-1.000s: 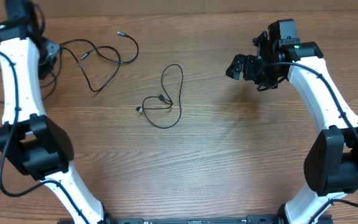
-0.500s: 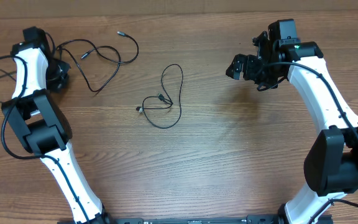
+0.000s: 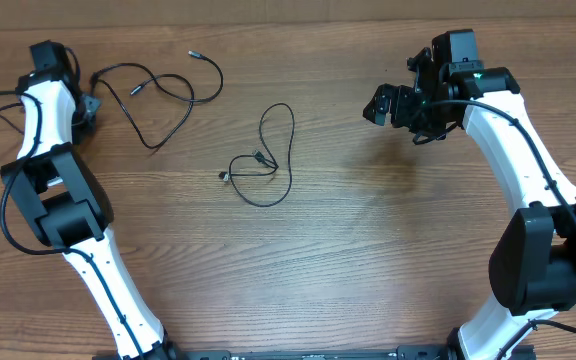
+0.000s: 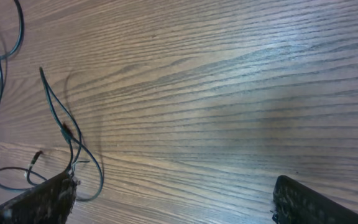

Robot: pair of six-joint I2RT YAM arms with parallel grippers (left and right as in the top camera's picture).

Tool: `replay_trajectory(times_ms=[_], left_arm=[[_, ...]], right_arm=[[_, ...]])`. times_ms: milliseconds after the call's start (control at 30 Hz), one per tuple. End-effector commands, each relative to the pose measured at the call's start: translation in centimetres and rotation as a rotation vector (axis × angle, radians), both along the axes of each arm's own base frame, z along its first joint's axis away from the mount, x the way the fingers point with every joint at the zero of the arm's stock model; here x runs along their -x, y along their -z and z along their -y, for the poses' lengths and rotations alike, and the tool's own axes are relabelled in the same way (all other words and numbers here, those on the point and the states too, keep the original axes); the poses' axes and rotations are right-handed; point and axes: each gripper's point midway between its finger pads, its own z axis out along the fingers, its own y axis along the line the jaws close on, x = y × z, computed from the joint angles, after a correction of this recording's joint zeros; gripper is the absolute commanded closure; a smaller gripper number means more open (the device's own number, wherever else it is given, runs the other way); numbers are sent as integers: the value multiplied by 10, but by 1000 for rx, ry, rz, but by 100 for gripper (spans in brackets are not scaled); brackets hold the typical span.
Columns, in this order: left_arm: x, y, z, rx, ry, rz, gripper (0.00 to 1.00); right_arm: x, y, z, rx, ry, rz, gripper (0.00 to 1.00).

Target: Untangle cables

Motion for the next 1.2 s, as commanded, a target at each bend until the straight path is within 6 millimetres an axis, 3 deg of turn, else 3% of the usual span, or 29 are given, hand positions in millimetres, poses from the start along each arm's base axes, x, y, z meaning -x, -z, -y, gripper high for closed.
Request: replay_trajectory(times_ms=[0,167,300,467,633,700,833,1000,1033,1133,1167], left_arm=[[25,16,-35,-30,-45,-64,96],[18,12,-31,140,-33,38,96],[-12,-22,-13,305,64,214,96],[-43,-105,3,343,196,401,96],[-45,-204,29,254,310,501,96],[-41,-242,51,216,383,534,96],[-29,-295,106,165,541,566,96],[-11,-322,185,163,691,533,92],[-8,-322,199,169,713,515,86],[1,-311,249,220,796,450,35],[5,-306,266,237,831,424,22]], right_arm=[[-3,-3,1,0,16,10,0],[-3,-2,1,0,16,10,0],[-3,-3,1,-1,19,8,0],[-2,-2,1,-8,38,-4,0],[-1,-1,2,-7,38,-13,0],[1,-1,2,-6,38,-19,0],[4,0,2,-4,38,-32,0],[13,5,5,13,40,-72,0],[16,6,6,16,42,-88,0],[26,9,9,20,50,-135,0],[29,10,10,22,53,-150,0]])
